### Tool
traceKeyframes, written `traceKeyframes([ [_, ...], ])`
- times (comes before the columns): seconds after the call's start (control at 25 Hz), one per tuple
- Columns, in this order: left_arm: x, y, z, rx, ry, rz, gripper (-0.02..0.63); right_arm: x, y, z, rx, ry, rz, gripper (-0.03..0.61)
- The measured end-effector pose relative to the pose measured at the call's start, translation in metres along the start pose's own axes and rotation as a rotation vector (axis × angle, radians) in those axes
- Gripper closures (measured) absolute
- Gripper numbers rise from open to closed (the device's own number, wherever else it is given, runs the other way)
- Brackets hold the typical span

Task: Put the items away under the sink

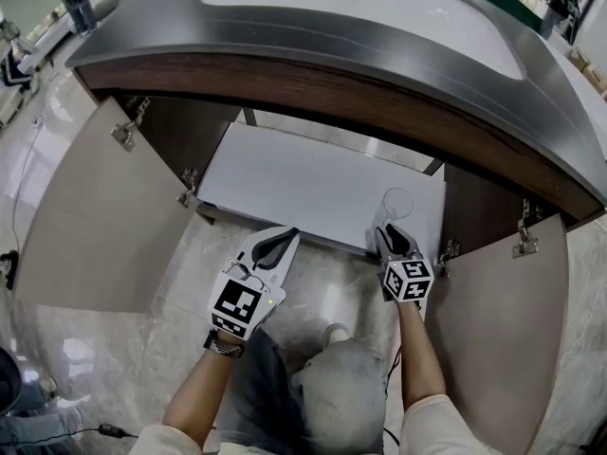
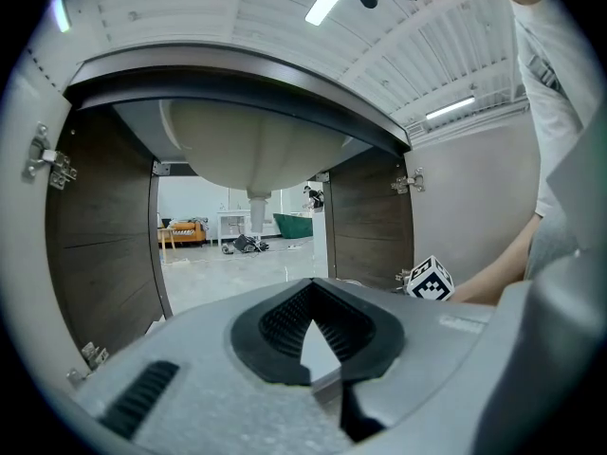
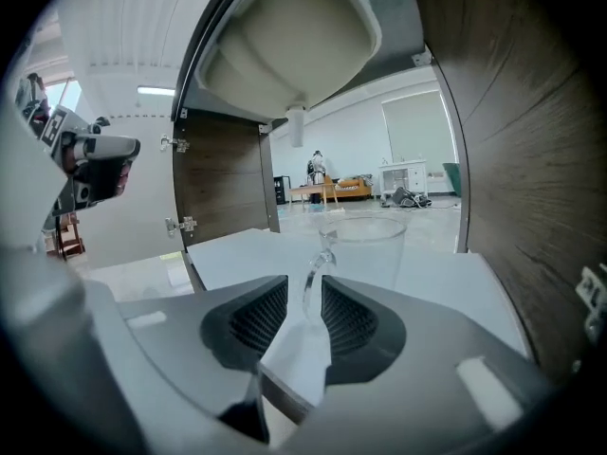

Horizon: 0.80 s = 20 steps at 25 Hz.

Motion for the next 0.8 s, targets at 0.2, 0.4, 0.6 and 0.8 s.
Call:
traceKeyframes([
  [0.2, 0.005, 0.001, 0.009, -0.003, -0.012, 0.003, 0.611, 0.013, 0.016, 0.025, -0.033, 0.001, 0.065, 0.492],
  [0.4, 0.011, 0.002, 0.024, 0.0, -0.03, -0.008, 0.611, 0.04, 0.042, 0.048, -0.009, -0.055, 0.133, 0.554],
  [0.6, 0.017, 0.003, 0.037, 0.02, -0.045, -0.018, 0.611, 0.07, 0.071, 0.068, 0.005, -0.115, 0.129, 0.572],
  [0.8, 0.02, 0.0, 0.052, 0.026, -0.04, -0.036, 0.611, 0.094, 0.102, 0.081, 0.07, -0.119, 0.152, 0.572],
])
Point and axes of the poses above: the fingertips, and each gripper's own axes: z backward along the fingers, y to its left, x out of its top, the point moved 9 cm from there along z, backward along the fingers, and after that the axes turned 15 degrees about y, right-handed, at the moved point
